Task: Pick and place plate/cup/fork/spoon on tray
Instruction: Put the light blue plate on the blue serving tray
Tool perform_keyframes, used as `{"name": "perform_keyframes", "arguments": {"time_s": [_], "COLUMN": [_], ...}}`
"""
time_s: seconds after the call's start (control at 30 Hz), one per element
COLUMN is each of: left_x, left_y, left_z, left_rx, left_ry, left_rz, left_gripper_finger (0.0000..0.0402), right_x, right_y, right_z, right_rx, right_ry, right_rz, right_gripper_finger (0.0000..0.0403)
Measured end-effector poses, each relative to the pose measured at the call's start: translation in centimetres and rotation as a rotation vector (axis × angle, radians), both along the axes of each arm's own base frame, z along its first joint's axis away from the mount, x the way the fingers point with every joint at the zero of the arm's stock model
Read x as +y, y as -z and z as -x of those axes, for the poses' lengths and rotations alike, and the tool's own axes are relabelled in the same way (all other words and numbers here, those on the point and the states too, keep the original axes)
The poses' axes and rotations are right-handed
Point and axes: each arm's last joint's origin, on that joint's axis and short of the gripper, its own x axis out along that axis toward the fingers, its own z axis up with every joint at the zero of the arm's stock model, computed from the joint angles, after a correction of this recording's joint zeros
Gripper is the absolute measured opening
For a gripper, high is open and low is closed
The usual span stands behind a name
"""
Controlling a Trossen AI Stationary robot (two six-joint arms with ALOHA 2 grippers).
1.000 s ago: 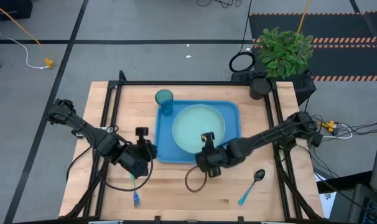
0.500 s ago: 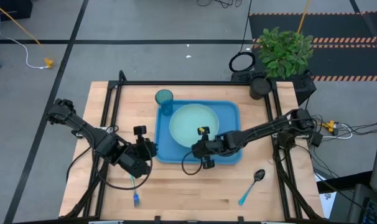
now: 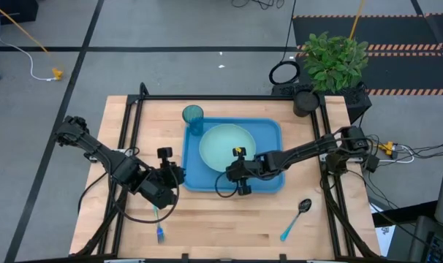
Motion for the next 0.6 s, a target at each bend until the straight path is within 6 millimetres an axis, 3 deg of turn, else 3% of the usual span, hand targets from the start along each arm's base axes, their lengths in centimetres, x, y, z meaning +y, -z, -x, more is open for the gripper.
{"name": "perform_keyframes", "arguments": {"time_s": [0.6], "left_x": [-0.2], "left_y": [-0.5], "left_z": [-1.0], "left_rx": [-0.063], "left_ry": [0.074], "left_rz": [-0.014], "left_gripper_finger": [0.0079], "right_x": [-0.3], "right_y": [0.8], "right_z": [0.1], "right_rx": [-0.059], "right_ry": [-0.011], "right_rz": [0.002], "right_gripper_finger": [0.0030]}}
